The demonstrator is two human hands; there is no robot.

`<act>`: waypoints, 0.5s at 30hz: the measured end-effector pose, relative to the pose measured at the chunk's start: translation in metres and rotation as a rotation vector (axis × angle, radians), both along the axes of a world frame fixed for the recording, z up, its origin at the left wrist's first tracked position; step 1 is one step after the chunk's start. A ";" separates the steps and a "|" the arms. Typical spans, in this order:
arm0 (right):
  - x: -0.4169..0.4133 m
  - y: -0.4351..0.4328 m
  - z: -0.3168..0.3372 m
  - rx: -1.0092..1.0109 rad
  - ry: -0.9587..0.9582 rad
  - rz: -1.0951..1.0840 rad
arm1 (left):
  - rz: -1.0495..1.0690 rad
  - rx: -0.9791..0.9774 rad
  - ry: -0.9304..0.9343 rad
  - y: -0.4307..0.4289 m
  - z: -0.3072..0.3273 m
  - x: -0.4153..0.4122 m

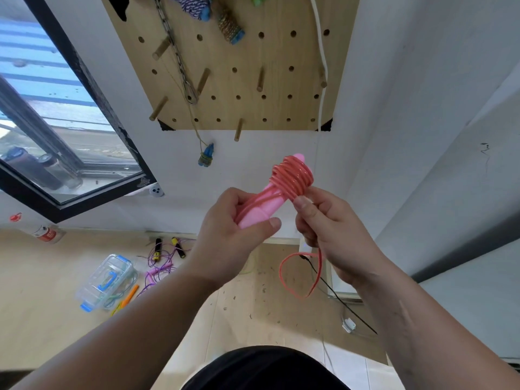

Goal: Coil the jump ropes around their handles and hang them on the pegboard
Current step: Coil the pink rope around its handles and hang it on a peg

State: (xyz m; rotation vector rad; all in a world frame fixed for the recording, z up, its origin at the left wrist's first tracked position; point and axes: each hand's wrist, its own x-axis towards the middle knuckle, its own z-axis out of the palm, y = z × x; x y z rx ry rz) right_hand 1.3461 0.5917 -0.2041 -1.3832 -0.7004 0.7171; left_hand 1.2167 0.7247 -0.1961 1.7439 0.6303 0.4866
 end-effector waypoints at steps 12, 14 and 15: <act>0.003 0.003 0.004 0.167 0.090 0.017 | -0.449 -1.147 -0.131 -0.003 -0.005 -0.007; 0.005 0.004 0.001 0.184 0.150 0.050 | -0.513 -1.223 -0.178 -0.003 -0.011 -0.008; 0.005 0.004 0.001 0.202 0.184 0.088 | -0.533 -1.241 -0.188 -0.003 -0.014 -0.008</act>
